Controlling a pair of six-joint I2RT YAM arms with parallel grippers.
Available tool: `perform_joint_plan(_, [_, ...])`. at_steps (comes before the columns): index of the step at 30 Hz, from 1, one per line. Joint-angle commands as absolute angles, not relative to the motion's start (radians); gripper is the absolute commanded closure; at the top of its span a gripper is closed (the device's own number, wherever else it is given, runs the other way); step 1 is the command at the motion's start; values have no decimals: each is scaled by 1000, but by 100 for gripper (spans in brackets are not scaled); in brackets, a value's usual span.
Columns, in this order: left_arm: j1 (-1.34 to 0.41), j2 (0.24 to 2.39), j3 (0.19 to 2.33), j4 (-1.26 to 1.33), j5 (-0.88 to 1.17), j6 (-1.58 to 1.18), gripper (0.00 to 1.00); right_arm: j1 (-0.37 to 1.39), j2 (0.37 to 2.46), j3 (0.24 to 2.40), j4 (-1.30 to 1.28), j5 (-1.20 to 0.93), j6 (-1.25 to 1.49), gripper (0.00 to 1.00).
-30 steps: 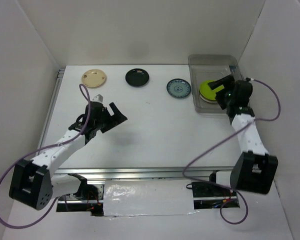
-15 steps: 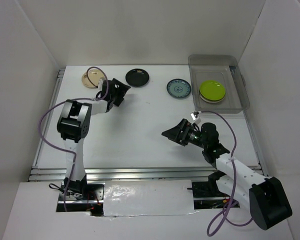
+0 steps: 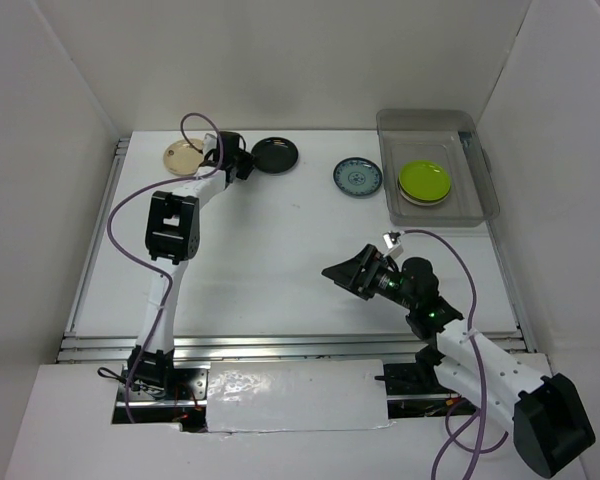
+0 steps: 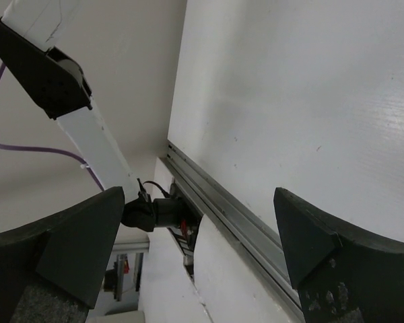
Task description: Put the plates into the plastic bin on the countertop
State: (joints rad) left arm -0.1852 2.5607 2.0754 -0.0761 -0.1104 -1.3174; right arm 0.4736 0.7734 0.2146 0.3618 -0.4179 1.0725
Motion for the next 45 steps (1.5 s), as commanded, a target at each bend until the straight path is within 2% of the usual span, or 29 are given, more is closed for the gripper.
perform_joint_plan(1, [-181,2660,2066,-204,-106,-1279,57,485,735,258,318,-397,1057,0])
perform_joint_plan(3, [-183,2664,2059,-131,-86,-1255,64,483,719,264,301,-394,1045,0])
perform_joint_plan(7, [-207,2619,2024,-82,-133,-1212,90,483,712,267,255,-365,1023,0])
perform_joint_plan(8, [-215,2600,2002,-48,-149,-1204,100,477,716,265,253,-364,1023,0])
perform_joint_plan(13, [-248,2387,1815,-72,-232,-1135,100,466,755,273,247,-341,988,0])
perform_joint_plan(16, [-284,2159,1559,-58,-238,-1069,100,466,797,346,177,-270,908,0])
perform_joint_plan(17, [-302,2038,1416,-32,-204,-1028,100,466,810,403,154,-238,867,0])
perform_joint_plan(23, [-403,1667,986,51,-85,-925,100,456,1038,631,55,-172,718,0])
perform_joint_plan(26, [-431,1557,887,77,44,-865,100,456,1252,731,8,-166,683,0])
perform_joint_plan(28, [-443,1490,859,80,101,-830,100,457,1336,767,-20,-198,675,0])
perform_joint_plan(31, [-472,1399,810,77,133,-802,100,466,1423,753,41,-255,698,5])
perform_joint_plan(34, [-480,1329,761,92,155,-798,100,489,1427,687,106,-278,741,12])
perform_joint_plan(37, [-472,1277,703,147,228,-793,100,505,1394,611,199,-357,781,22])
perform_joint_plan(43, [-430,1244,617,242,331,-813,100,502,1379,494,380,-505,876,63])
perform_joint_plan(45, [-425,1235,601,256,330,-821,100,503,1370,483,423,-528,897,91])
